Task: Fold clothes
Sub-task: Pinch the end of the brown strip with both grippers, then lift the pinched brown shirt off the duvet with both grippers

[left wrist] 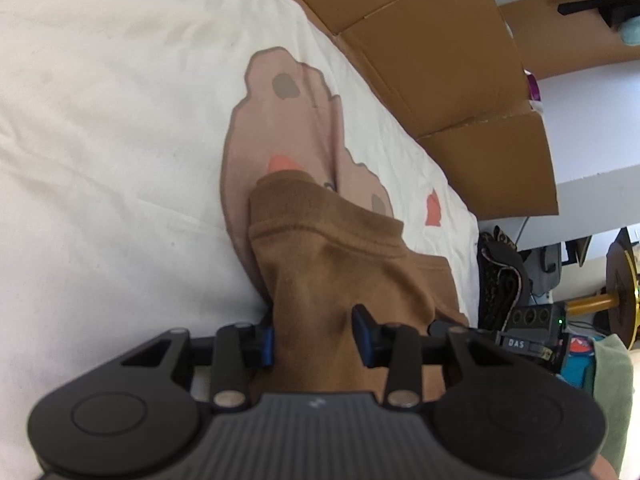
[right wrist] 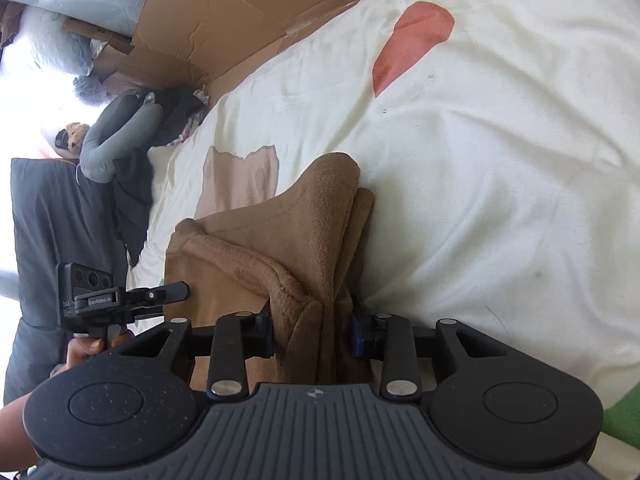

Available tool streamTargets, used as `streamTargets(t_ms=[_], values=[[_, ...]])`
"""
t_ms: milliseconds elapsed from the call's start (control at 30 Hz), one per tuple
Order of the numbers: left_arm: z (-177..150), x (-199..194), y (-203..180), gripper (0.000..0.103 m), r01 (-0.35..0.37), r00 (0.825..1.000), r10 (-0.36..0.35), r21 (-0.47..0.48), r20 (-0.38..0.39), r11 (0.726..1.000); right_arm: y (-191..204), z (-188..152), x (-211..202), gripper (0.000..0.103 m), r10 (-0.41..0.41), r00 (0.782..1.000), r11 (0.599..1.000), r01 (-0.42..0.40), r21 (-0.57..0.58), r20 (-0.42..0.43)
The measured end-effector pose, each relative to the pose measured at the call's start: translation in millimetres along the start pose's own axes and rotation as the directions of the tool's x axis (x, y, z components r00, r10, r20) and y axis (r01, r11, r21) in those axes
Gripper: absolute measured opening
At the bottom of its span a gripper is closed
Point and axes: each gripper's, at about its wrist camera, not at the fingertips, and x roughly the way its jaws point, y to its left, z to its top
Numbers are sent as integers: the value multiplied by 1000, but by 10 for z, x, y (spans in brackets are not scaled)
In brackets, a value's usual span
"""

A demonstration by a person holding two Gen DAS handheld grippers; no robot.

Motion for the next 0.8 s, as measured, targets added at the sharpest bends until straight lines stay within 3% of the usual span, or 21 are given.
streamTargets(t_ms=[33, 100, 167, 467, 800], values=[[6, 2, 2, 21, -16, 1000, 16, 1, 2, 1000, 24, -5, 0, 29, -7, 1000, 1000, 7, -13, 4], [8, -13, -3, 16, -24, 1000, 24, -1, 9, 1000, 69, -13, -1, 20, -22, 1000, 999, 22, -32, 10], [3, -47, -53, 11, -34, 999, 34, 11, 17, 999, 111, -28, -15, 18, -32, 999, 999, 33, -38, 19], [-41, -226, -338, 7, -86, 995, 82, 75, 59, 993, 435, -129, -202, 15, -73, 993, 993, 81, -85, 97], [-211, -434, -772, 6, -144, 986, 128, 149, 111, 978, 930, -319, -421, 15, -167, 970, 972, 192, -135, 178]])
